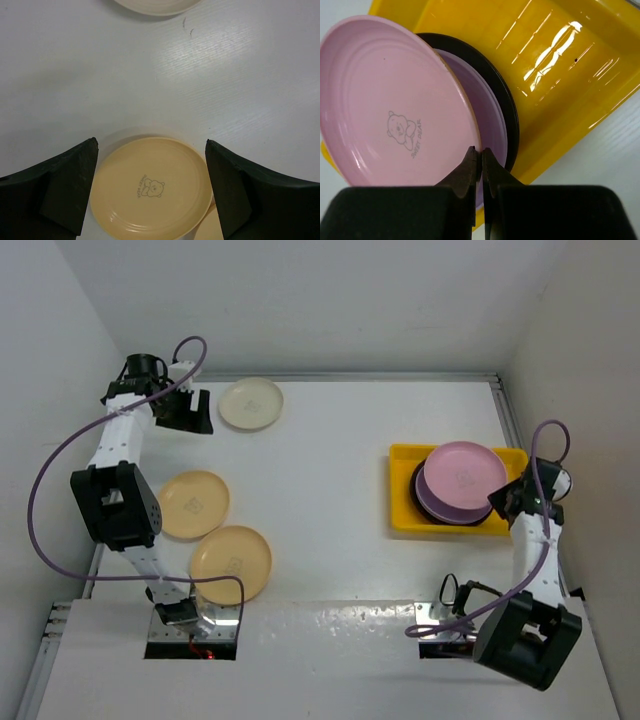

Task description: Place the plates into the plastic bin on the countertop

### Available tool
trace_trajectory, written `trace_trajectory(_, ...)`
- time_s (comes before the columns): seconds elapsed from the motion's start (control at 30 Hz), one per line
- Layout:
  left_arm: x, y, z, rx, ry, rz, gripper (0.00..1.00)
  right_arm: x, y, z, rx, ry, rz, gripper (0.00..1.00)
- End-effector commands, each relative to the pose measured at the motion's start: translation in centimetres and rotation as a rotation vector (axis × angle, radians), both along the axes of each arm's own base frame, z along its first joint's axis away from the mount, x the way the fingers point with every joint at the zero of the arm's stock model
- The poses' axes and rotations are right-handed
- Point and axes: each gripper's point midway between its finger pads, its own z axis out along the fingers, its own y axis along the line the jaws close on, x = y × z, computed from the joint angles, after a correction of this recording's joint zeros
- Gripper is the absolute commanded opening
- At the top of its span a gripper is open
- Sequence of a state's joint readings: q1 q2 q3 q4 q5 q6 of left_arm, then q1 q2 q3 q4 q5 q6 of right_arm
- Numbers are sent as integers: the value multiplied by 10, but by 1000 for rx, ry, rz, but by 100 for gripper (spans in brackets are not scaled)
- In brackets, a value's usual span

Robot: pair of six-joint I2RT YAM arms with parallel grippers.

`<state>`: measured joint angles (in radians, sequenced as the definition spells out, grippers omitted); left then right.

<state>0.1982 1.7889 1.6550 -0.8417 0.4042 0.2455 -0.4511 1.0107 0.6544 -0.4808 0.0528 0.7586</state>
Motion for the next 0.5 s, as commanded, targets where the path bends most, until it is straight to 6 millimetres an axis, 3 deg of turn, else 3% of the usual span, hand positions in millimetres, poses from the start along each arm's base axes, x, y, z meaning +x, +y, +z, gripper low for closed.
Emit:
trace_trajectory(0.0, -3, -3, 27, -11, -85, -25, 88, 6, -7, -5, -23, -19, -8, 0)
trace_trajectory(0.1, -5, -3, 28, -11, -86, -26, 88, 10, -6, -15, -12, 2, 21, 2)
trace_trajectory(0.23, -9, -2, 25, 0, -79, -27, 88, 8, 5, -22, -5, 80, 91, 61)
trace_trajectory(0.27, -12, 5, 24, 15, -74, -6, 88, 11, -2, -15, -36, 86, 82, 75)
trace_trajectory(0.3, -14, 4, 20, 13, -65, -5, 88, 2, 0, -18, -46, 141, 95, 78)
trace_trajectory(0.33, -18, 15, 19, 28, -58, 24, 88, 0, -10, -11, -113, 163, 66, 80)
trace_trajectory(0.43, -32, 62, -4, 143, 16, 168, 91, 4, -11, 18, -222, 143, 98, 85)
trace_trajectory(0.47, -44, 90, -16, 202, 57, 242, 91, 8, -17, 44, -317, 102, 82, 85)
